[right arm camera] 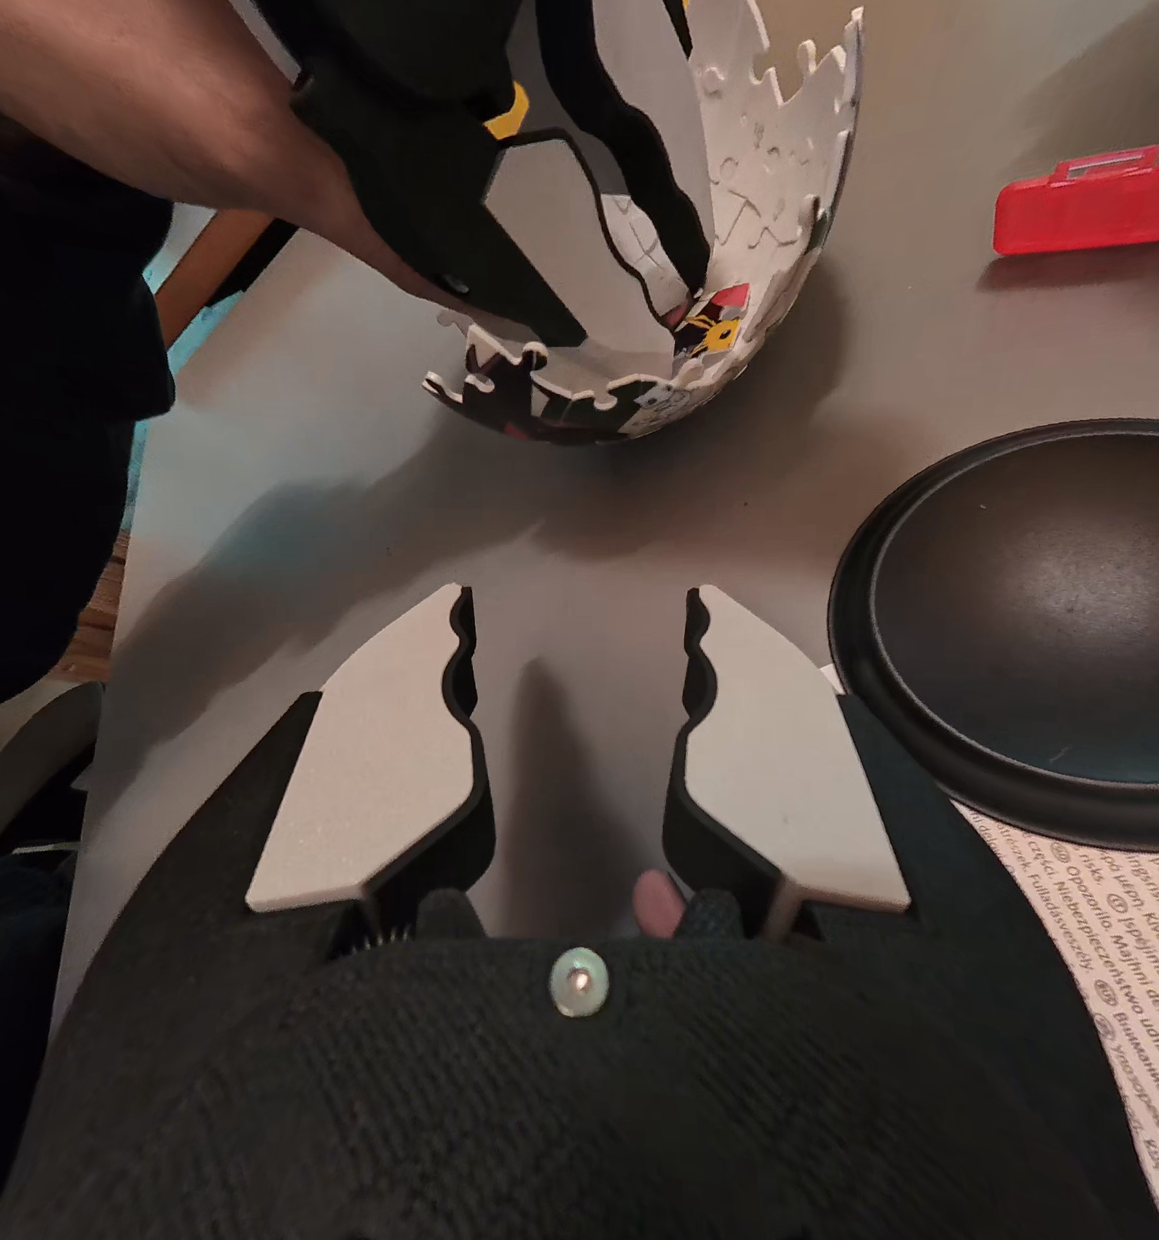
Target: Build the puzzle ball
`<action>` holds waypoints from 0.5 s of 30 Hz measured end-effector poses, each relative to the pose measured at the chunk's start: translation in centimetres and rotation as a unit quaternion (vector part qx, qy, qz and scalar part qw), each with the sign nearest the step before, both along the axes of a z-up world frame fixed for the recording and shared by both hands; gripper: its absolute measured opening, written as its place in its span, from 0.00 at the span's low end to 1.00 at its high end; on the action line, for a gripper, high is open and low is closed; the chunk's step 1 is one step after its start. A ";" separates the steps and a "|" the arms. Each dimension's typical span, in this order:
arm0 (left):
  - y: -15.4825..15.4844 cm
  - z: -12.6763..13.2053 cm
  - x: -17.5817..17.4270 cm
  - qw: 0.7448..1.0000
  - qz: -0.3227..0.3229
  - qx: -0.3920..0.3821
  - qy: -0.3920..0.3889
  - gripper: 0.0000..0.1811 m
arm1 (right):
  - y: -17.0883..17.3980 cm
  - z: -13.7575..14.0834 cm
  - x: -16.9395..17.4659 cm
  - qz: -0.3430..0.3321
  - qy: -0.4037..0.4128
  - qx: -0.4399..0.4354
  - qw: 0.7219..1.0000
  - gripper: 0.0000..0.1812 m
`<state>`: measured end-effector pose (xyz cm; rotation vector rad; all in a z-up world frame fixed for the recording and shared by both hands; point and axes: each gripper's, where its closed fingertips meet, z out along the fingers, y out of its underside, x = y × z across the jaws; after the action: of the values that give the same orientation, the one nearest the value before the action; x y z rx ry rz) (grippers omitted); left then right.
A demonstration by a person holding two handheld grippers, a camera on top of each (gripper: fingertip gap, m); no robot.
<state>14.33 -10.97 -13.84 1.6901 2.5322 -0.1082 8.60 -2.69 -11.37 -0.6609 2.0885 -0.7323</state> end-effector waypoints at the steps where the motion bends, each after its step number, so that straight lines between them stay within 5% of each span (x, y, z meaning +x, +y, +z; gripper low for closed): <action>1: 0.0 0.0 0.0 1.000 0.005 -0.002 0.000 0.16 | 0.0 0.0 0.0 0.001 0.002 0.000 1.000 0.34; 15: 0.2 2.2 -0.7 0.995 0.036 -0.069 0.058 0.16 | -0.5 1.1 -1.2 -0.013 0.015 -0.028 0.999 0.34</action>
<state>13.66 -10.78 -11.61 1.5827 2.5973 -0.3768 7.37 -3.15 -10.28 -0.6801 2.1144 -0.8036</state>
